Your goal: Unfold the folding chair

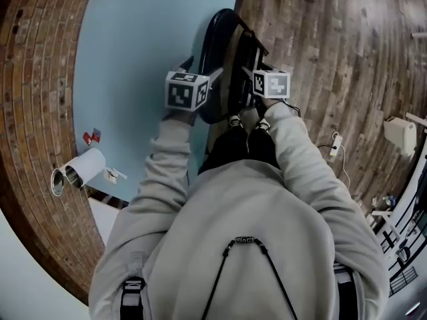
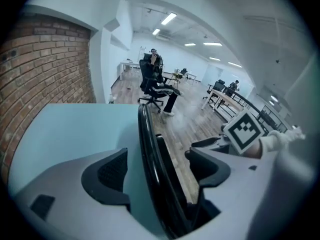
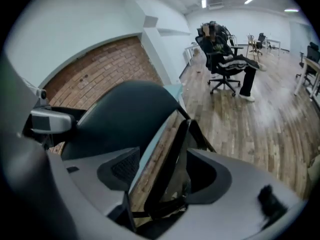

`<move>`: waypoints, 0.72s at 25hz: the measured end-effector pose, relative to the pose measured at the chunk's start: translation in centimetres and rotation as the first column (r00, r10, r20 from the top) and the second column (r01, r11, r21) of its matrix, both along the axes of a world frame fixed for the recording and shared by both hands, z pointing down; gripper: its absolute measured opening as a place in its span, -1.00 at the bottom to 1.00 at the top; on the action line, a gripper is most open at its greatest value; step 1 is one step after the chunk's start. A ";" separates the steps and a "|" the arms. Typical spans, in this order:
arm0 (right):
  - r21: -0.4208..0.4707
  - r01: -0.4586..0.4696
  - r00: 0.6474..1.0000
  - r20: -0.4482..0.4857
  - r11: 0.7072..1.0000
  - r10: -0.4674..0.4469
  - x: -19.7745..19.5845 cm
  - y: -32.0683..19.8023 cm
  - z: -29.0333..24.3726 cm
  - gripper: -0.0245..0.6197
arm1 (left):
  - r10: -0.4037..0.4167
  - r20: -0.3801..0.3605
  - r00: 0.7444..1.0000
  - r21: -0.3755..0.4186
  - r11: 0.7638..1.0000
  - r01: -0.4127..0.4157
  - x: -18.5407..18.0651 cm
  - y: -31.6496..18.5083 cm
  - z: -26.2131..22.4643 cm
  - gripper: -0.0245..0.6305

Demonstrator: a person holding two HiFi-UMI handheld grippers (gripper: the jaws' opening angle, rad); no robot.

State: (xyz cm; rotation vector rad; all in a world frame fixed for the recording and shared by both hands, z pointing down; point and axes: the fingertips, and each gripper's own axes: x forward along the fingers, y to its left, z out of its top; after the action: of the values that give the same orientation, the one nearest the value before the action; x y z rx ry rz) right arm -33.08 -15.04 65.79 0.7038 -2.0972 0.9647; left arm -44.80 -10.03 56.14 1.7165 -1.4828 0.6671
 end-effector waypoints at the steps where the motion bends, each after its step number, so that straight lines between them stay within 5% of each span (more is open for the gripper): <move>1: -0.026 0.000 1.000 -0.019 1.000 0.000 -0.3 0.5 1.9 -0.06 | 0.008 0.002 1.000 -0.024 1.000 -0.008 -0.2 0.2 1.1 0.21; 6: -0.145 0.017 0.996 -0.081 0.989 -0.029 -2.5 2.1 10.1 -0.04 | -0.009 -0.070 0.997 -0.135 0.991 0.000 -0.5 1.3 5.6 0.22; 12: -0.204 -0.010 0.986 -0.166 0.979 -0.025 -4.8 1.8 15.9 -0.05 | -0.001 -0.188 0.982 -0.178 0.983 -0.033 1.1 0.8 6.2 0.18; 14: -0.224 0.017 0.989 -0.138 0.974 -0.049 -6.3 2.1 18.1 -0.05 | 0.016 -0.225 0.974 -0.180 0.982 -0.057 2.4 -0.2 5.8 -0.06; 15: -0.225 0.039 0.990 -0.123 0.974 -0.068 -6.9 2.4 18.9 -0.07 | 0.021 -0.204 0.979 -0.191 0.980 -0.061 2.4 -0.4 5.9 -0.18; 16: -0.218 0.052 0.989 -0.123 0.975 -0.081 -7.0 2.5 19.3 -0.27 | 0.019 -0.178 0.984 -0.204 0.977 -0.055 2.1 -0.4 6.1 -0.52; 18: -0.192 0.038 0.983 -0.168 0.981 -0.071 -6.2 2.4 19.3 -0.33 | -0.001 -0.153 0.988 -0.223 0.974 -0.034 1.3 -0.1 6.4 -0.69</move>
State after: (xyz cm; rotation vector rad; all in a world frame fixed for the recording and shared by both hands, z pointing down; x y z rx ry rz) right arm -39.24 -12.63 85.10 0.6068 -1.8364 1.0176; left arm -43.49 -10.09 62.51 1.5700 -1.2386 0.6698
